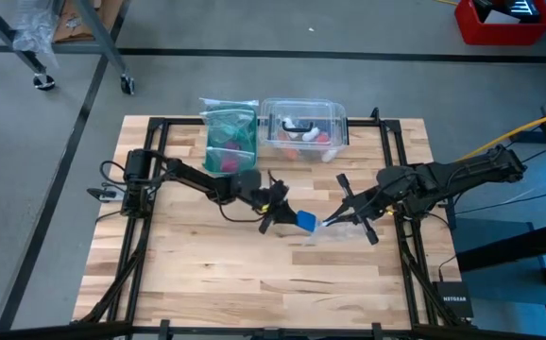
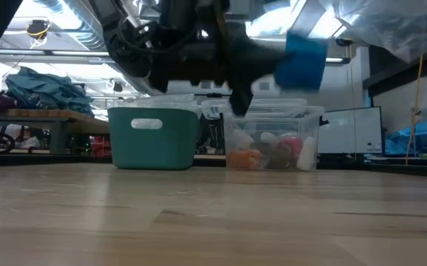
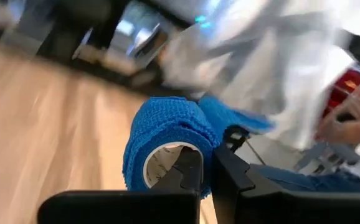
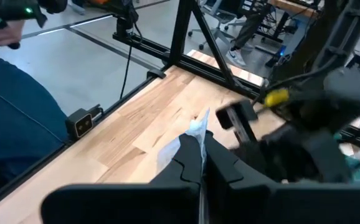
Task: Roll bandage
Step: Put the blue bandage into the transparent zip bag
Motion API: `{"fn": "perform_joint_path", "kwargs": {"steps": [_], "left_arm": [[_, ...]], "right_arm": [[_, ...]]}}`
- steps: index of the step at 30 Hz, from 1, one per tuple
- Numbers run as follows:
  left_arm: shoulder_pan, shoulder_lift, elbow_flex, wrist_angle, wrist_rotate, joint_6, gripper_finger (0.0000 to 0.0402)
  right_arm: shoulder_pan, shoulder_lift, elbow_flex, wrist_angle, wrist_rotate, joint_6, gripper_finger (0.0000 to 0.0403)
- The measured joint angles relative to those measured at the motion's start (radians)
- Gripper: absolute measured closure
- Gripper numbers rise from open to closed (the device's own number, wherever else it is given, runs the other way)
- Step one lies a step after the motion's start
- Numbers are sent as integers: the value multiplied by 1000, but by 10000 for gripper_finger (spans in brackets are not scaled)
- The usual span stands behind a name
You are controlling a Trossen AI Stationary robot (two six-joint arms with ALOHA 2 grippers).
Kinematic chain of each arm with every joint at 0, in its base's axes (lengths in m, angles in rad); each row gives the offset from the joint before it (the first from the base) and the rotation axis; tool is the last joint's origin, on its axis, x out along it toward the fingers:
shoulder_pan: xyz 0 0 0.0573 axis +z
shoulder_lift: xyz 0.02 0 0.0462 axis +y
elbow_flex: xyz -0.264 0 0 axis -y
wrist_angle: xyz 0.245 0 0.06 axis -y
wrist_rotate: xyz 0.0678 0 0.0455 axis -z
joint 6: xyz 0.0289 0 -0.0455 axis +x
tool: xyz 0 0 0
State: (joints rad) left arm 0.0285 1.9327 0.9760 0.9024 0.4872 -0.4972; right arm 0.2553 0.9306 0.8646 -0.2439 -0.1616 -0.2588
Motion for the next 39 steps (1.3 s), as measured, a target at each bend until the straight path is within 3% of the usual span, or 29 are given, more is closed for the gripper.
{"fn": "perform_joint_path", "kwargs": {"steps": [6,11,20,30,39], "left_arm": [[21,0,-1,-166,-1,-115,366],[20,0,-1,-166,-14,-66,319],[-1,0,-1,-195,-110,-124,229],[-43,0,0,-65,-88,-94,218],[-45,0,0,-205,-91,-196,195]], "right_arm": [[0,-6,0,2,0,-6,402],[0,-6,0,2,0,-7,402],[0,-6,0,3,2,-8,402],[0,-6,0,0,11,-11,402],[0,-6,0,0,11,-11,402]]}}
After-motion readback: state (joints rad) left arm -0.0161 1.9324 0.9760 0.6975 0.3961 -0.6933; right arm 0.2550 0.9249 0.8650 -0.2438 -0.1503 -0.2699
